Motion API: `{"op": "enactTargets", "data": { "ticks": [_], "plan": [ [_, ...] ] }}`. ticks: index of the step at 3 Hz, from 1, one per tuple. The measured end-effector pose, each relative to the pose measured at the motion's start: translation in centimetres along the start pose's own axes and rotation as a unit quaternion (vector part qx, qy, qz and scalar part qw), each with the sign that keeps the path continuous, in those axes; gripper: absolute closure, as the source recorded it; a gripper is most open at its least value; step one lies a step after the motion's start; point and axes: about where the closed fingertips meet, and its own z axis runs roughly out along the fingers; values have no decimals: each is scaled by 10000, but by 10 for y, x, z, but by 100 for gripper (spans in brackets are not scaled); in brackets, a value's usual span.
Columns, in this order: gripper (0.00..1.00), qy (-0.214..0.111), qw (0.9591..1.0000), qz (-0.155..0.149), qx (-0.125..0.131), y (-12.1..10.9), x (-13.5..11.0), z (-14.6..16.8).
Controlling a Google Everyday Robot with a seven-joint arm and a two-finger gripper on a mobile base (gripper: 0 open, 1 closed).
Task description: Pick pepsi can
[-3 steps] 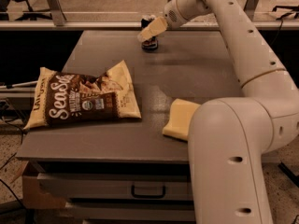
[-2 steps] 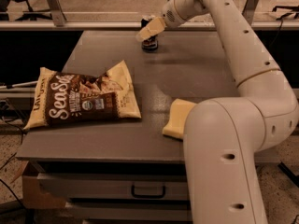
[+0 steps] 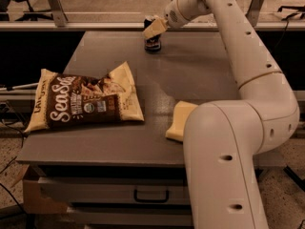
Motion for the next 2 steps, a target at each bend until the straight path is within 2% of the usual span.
{"op": "enactTargets", "data": {
  "ticks": [1, 2],
  "plan": [
    [71, 5, 10000, 2, 24, -2, -1, -3],
    [95, -19, 9999, -48, 106, -5, -6, -11]
  ]
}}
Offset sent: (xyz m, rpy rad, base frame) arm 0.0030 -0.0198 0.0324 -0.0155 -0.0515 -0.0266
